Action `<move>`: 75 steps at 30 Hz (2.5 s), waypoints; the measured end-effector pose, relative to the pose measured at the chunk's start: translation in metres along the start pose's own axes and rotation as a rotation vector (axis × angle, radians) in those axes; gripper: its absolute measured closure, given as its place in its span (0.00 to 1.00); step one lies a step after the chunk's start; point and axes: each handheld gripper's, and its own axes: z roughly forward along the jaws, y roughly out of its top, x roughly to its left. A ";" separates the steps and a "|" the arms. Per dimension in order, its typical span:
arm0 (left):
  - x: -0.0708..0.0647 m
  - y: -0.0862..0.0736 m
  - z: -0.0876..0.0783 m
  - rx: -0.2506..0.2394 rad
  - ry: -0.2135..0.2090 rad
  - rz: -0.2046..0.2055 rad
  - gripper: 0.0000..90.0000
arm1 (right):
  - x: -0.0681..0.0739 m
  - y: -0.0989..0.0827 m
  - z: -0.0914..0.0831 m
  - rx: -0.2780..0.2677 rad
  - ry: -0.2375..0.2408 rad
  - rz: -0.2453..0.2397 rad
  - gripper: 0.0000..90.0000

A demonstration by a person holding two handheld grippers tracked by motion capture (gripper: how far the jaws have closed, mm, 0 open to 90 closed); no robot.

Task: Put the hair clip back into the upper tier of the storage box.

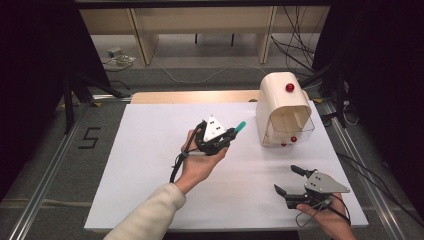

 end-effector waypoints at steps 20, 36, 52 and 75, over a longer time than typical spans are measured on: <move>-0.007 0.008 0.010 -0.003 -0.026 0.012 0.92 | 0.000 0.000 0.000 0.000 0.000 0.000 0.18; -0.011 0.012 0.016 -0.003 -0.035 0.018 0.92 | 0.000 0.000 0.000 0.000 -0.001 0.000 0.18; -0.018 0.020 0.028 -0.001 -0.055 0.029 0.92 | 0.000 0.000 0.000 -0.001 0.000 0.000 0.18; -0.034 0.039 0.049 -0.003 -0.097 0.050 0.92 | 0.000 0.000 0.000 0.006 -0.003 -0.004 0.18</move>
